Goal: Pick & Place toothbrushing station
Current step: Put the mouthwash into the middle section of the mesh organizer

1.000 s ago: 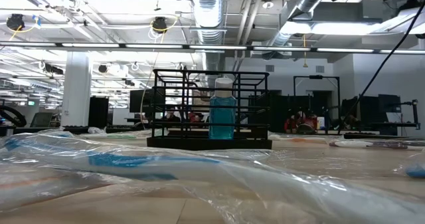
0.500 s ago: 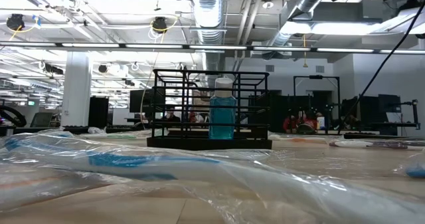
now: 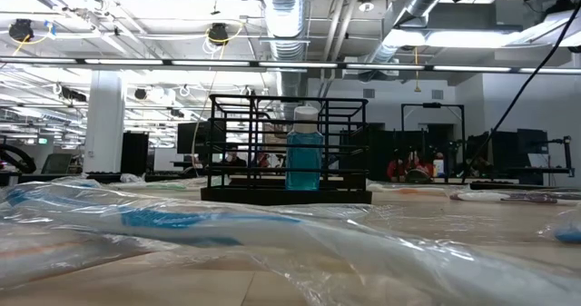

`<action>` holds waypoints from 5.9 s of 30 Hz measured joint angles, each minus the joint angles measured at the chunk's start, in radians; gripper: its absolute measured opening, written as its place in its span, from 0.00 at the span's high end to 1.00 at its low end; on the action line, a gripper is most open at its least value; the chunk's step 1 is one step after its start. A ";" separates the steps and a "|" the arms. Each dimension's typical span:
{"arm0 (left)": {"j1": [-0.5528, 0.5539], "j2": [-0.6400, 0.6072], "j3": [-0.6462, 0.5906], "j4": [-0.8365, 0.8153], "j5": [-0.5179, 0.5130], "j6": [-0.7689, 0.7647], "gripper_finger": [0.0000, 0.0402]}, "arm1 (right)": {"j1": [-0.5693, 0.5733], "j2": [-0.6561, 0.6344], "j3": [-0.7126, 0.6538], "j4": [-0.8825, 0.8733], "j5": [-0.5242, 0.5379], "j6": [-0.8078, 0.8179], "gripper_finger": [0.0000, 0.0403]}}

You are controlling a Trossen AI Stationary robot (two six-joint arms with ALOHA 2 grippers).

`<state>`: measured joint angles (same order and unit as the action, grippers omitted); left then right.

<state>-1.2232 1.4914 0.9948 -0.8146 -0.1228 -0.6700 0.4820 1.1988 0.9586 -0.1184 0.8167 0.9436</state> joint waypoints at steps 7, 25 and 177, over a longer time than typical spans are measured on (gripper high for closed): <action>0.027 0.000 -0.078 0.071 0.125 -0.161 0.55 | 0.000 0.000 0.000 0.000 0.000 0.000 1.00; 0.184 -0.013 -0.108 0.108 0.327 -0.898 0.53 | -0.014 0.000 0.000 -0.002 -0.011 -0.008 1.00; 0.275 0.148 -0.142 0.288 0.146 -1.233 0.55 | -0.031 0.000 0.000 0.000 -0.245 -0.191 1.00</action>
<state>-0.9485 1.6390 0.8528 -0.5270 0.0229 -1.9033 0.4511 1.1988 0.9588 -0.1182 0.5713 0.7526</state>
